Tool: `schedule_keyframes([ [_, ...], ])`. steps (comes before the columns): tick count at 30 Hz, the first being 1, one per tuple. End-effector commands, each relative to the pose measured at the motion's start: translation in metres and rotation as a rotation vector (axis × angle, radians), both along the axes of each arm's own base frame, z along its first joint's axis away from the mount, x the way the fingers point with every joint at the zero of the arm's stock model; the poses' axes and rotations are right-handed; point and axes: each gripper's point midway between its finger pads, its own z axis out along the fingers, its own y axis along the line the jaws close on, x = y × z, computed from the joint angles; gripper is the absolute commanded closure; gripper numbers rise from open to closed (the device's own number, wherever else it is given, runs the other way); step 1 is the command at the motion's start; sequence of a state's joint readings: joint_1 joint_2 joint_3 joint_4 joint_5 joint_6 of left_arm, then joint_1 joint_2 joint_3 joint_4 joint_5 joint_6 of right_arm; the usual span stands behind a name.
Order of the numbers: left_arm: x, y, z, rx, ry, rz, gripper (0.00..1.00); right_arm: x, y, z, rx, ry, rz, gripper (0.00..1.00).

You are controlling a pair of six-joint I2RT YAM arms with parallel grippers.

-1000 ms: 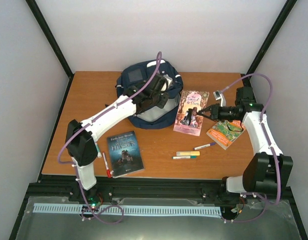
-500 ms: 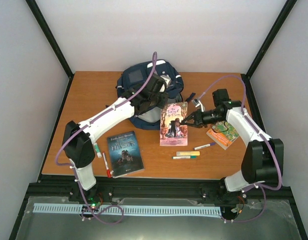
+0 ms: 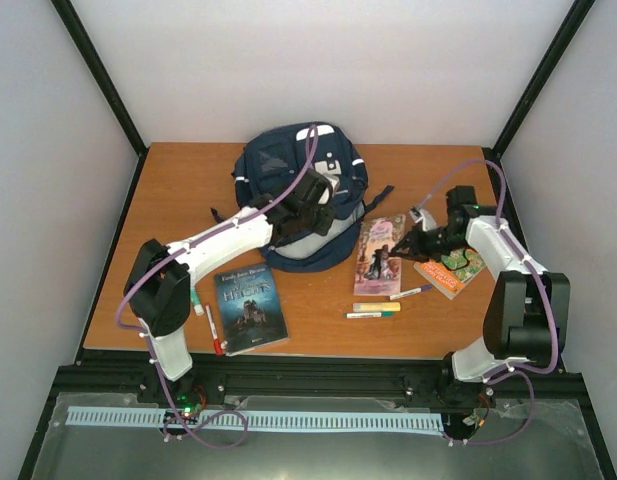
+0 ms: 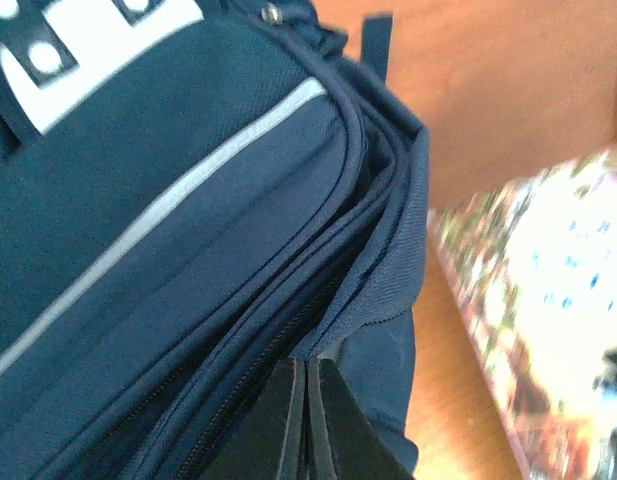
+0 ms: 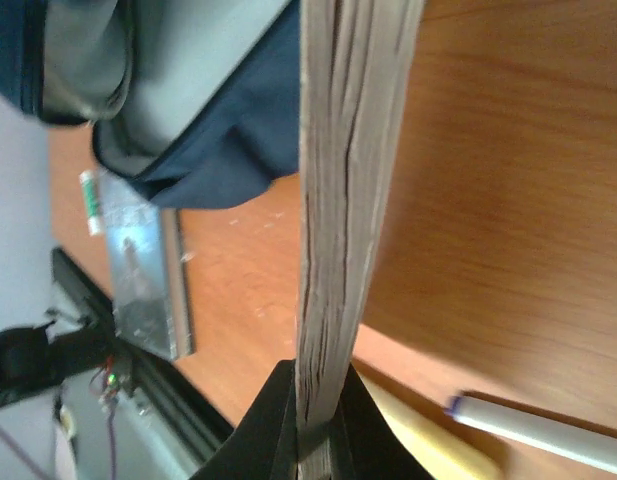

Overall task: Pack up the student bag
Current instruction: Place the book at the center of the board.

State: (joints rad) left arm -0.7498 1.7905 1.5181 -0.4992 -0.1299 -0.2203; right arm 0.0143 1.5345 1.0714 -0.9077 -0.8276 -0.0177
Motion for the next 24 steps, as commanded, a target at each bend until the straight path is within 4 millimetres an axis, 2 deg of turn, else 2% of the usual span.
schedule_keyframes([
  [1,-0.003,-0.013,0.003,-0.113,-0.003,0.002,0.99,0.005,-0.040,-0.012,-0.110,-0.002,-0.083,0.97],
  [4,-0.010,-0.019,-0.021,-0.112,0.065,-0.030,0.99,0.011,-0.051,-0.021,-0.116,0.023,-0.129,0.97],
  [5,-0.013,-0.021,-0.027,-0.109,0.082,-0.043,0.96,0.014,-0.053,-0.024,-0.123,0.029,-0.138,0.97],
  [6,-0.015,-0.021,-0.031,-0.103,0.095,-0.051,0.90,0.017,-0.056,-0.029,-0.130,0.044,-0.146,0.97],
  [8,-0.021,-0.019,-0.029,-0.105,0.101,-0.069,0.67,0.021,-0.061,-0.035,-0.138,0.059,-0.152,0.97],
  [10,-0.026,-0.010,-0.020,-0.101,0.084,-0.056,0.50,0.024,-0.064,-0.043,-0.156,0.071,-0.139,0.97],
  [12,-0.031,0.007,-0.010,-0.086,0.061,-0.008,0.39,0.028,-0.069,-0.049,-0.172,0.070,-0.134,0.95],
  [13,-0.034,0.017,-0.009,-0.078,0.059,0.022,0.36,0.029,-0.071,-0.051,-0.182,0.061,-0.130,0.88],
  [14,-0.037,0.029,-0.008,-0.072,0.063,0.055,0.34,0.030,-0.073,-0.052,-0.195,0.049,-0.126,0.76],
  [17,-0.051,0.065,-0.018,-0.068,0.121,0.150,0.33,0.035,-0.077,-0.045,-0.228,-0.031,-0.113,0.59],
  [21,-0.068,0.109,-0.029,-0.159,0.189,0.256,0.33,0.046,-0.076,-0.017,-0.301,-0.241,-0.034,0.50],
  [24,-0.074,0.142,-0.044,-0.191,0.230,0.362,0.34,0.039,-0.044,0.008,-0.326,-0.440,0.189,0.46],
])
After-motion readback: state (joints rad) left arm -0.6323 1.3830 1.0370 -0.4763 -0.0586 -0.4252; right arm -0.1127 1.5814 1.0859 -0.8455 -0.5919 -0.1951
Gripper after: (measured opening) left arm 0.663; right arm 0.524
